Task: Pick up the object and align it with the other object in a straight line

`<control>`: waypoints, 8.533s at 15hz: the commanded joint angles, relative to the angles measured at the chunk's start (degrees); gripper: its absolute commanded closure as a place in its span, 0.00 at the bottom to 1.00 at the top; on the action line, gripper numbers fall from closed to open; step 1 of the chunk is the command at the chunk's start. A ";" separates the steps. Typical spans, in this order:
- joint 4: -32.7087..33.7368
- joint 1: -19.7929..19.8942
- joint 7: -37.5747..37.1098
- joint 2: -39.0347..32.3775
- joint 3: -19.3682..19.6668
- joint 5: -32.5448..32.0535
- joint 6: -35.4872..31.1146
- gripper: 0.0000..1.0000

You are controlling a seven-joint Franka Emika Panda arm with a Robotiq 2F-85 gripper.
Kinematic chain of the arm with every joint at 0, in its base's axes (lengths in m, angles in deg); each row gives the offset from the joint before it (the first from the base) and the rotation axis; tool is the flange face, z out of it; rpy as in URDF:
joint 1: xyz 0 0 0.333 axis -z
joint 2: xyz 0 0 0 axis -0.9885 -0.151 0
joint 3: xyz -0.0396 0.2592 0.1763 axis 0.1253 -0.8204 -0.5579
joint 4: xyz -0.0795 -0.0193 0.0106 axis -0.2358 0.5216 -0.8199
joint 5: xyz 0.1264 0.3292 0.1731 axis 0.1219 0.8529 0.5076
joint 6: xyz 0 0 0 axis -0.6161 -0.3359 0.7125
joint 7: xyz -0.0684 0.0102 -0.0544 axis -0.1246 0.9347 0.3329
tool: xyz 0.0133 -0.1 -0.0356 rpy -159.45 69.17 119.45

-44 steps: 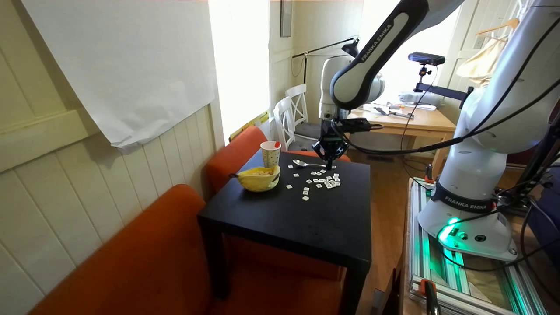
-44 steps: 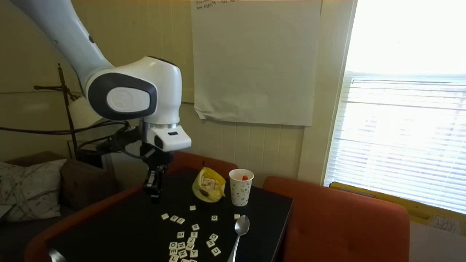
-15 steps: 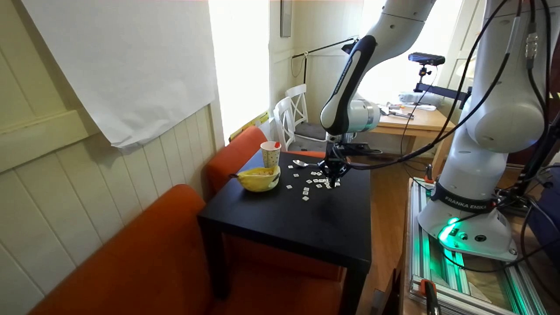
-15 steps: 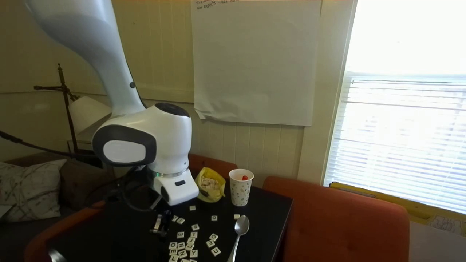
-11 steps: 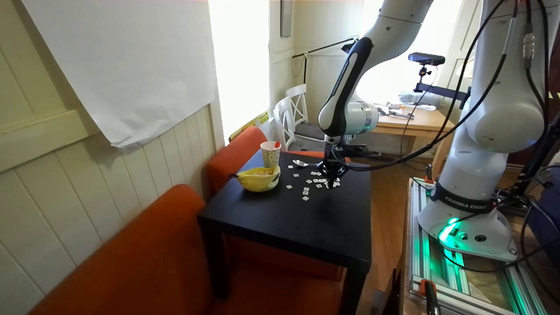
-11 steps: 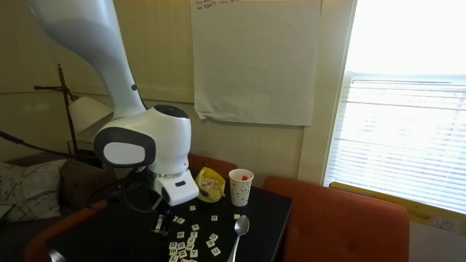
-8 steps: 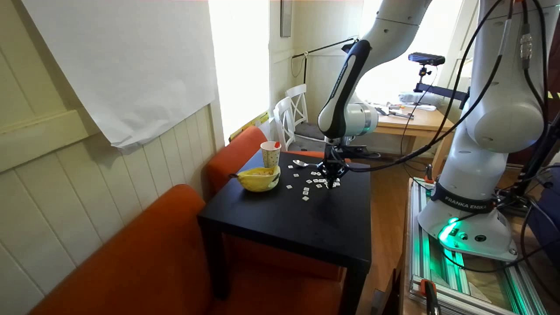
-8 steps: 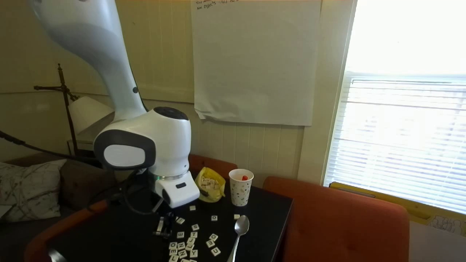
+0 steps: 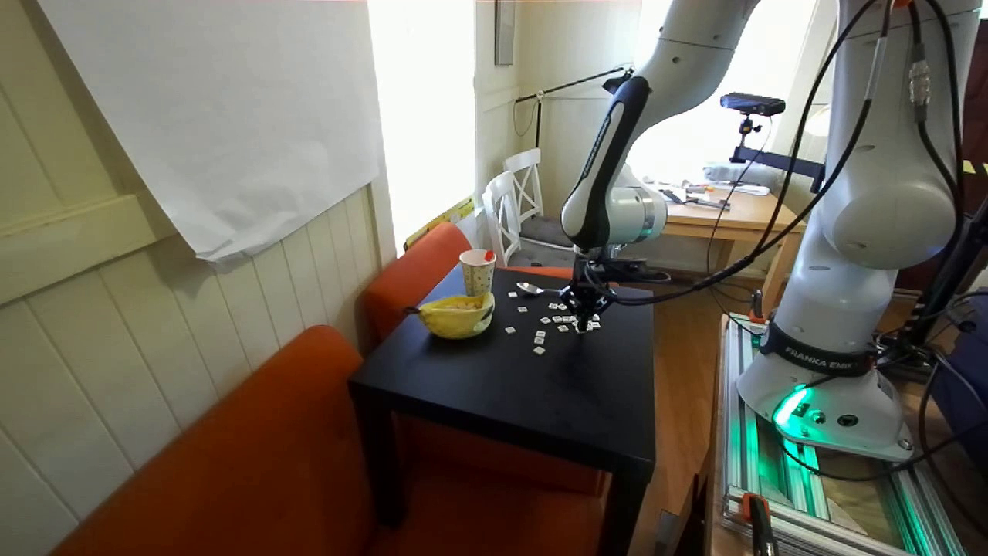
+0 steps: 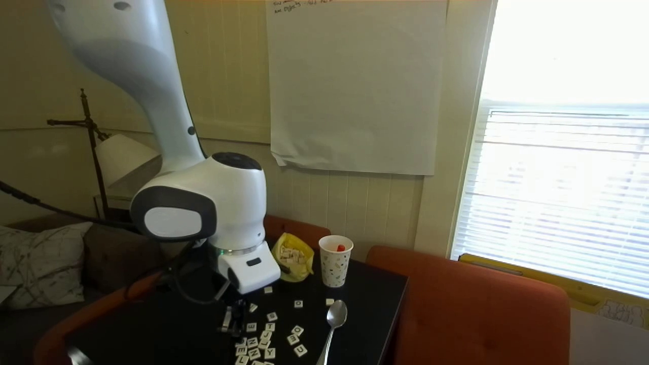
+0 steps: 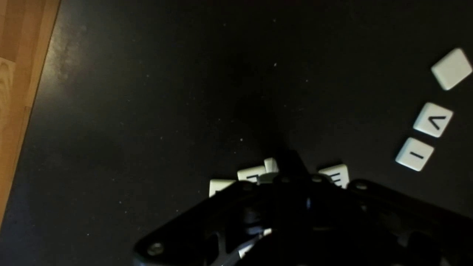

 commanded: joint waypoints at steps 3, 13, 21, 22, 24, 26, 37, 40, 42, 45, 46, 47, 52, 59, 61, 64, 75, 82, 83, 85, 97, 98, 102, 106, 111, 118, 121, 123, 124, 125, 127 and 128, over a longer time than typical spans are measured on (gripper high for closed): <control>1.20 1.68 2.69 -2.08 -1.22 0.56 0.57 0.97; 3.77 2.86 13.79 -1.98 -3.15 -0.67 10.57 0.97; 8.12 0.87 13.71 -4.49 -2.52 -6.93 13.92 0.97; 8.80 0.78 13.57 -4.86 -2.46 -7.61 14.15 0.97; 10.25 0.48 12.55 -5.58 -2.02 -9.20 14.05 0.98; 11.48 0.51 12.23 -5.82 -1.71 -10.37 14.15 0.98; 16.92 -0.99 11.87 -8.66 0.19 -19.99 15.66 0.97; 17.48 -1.21 12.47 -8.73 -0.26 -20.28 15.38 0.97; 17.80 -1.43 12.79 -8.79 -0.30 -20.89 15.46 0.98; 17.69 -2.84 12.08 -8.91 0.76 -23.87 14.92 0.98; 17.52 -3.17 11.59 -8.81 1.10 -24.78 14.58 0.98; 17.23 -3.25 11.59 -8.44 1.20 -25.29 14.57 0.97; 12.43 -0.89 16.14 -2.00 -1.82 -21.99 14.55 0.51; 4.39 0.50 21.26 13.50 -3.86 -10.64 21.50 0.02; 2.93 -0.30 16.54 17.14 -1.97 -11.82 24.49 0.00; 1.48 -0.32 8.72 20.45 -0.27 -12.34 26.78 0.00; 2.13 -0.73 -1.39 16.03 -0.88 -20.79 15.47 0.55; 4.93 -2.34 -4.48 5.55 0.55 -38.05 6.19 0.99; 5.92 -2.89 -4.20 4.00 0.83 -37.27 5.70 1.00; 4.03 -3.23 -2.23 6.63 1.10 -34.59 6.78 0.99; 7.80 -6.28 -0.46 -0.18 3.39 -37.01 2.66 0.99; 8.28 -6.50 0.06 -0.71 3.63 -36.95 3.10 0.98; 10.28 -7.53 1.53 -2.98 5.09 -37.58 3.46 0.99; 11.86 -7.20 4.62 -5.06 4.76 -36.65 3.82 0.98; 12.73 -6.98 6.78 -6.50 4.39 -36.05 4.00 0.99; 12.11 -6.64 7.65 -5.45 3.55 -35.04 5.71 0.99; 11.73 -6.56 7.43 -4.91 3.58 -34.90 6.73 0.99; 11.60 -6.51 7.48 -4.68 3.60 -34.94 6.99 0.99; 11.61 -6.43 7.57 -4.62 3.50 -34.84 7.18 0.99; 11.63 -6.44 7.60 -4.62 3.49 -34.88 7.32 0.99; 11.95 -6.46 7.57 -5.12 3.56 -34.97 7.46 0.99; 12.12 -6.33 7.74 -5.36 3.43 -34.86 7.81 0.99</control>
